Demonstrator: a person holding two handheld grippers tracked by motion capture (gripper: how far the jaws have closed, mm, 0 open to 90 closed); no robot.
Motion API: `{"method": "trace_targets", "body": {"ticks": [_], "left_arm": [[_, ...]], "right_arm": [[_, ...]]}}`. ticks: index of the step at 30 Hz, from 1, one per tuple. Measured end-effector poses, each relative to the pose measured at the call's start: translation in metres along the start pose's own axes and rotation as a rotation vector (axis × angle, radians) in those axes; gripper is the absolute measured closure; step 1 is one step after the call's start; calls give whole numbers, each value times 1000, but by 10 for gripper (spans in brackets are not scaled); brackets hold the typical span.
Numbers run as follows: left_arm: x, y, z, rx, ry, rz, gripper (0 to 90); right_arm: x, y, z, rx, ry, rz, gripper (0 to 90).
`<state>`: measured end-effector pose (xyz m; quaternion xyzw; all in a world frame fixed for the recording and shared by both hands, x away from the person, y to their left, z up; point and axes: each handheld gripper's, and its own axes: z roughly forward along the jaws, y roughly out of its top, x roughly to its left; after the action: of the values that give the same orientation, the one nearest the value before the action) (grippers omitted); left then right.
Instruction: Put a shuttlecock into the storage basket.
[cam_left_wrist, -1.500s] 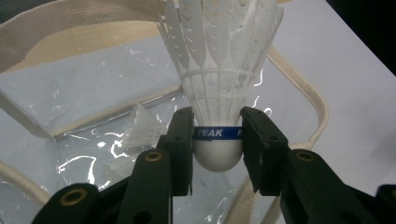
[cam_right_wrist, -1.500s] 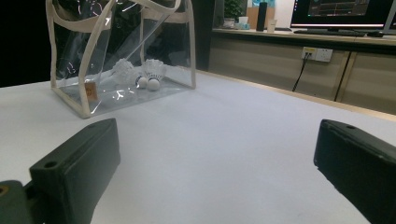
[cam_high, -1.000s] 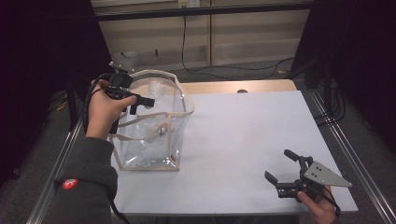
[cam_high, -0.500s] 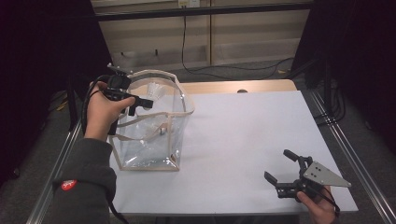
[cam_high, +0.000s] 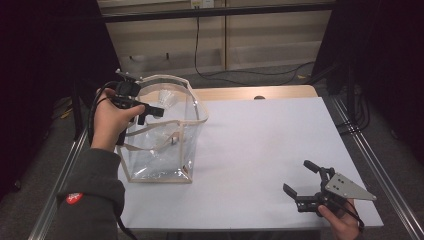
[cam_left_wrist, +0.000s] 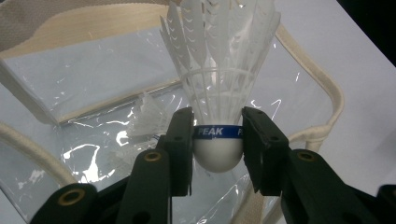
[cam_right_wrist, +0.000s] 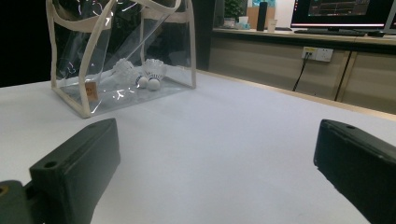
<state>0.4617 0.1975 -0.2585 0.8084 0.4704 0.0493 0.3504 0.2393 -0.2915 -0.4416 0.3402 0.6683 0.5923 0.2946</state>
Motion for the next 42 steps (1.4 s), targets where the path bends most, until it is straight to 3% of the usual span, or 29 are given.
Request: {"method": "trace_targets", "body": {"ticks": [18,25,42], "left_arm": [[4,-6,-4,-8,0,-11,615],[0,-6,-6,-29,-38,-24,573],[-20,-8,-9,-43,-151,8,414]], "right_arm": [[0,0,0,-2,1,-4,2],[0,0,0,-1,-1,-2,2],[0,0,0,0,-1,-3,2]]}}
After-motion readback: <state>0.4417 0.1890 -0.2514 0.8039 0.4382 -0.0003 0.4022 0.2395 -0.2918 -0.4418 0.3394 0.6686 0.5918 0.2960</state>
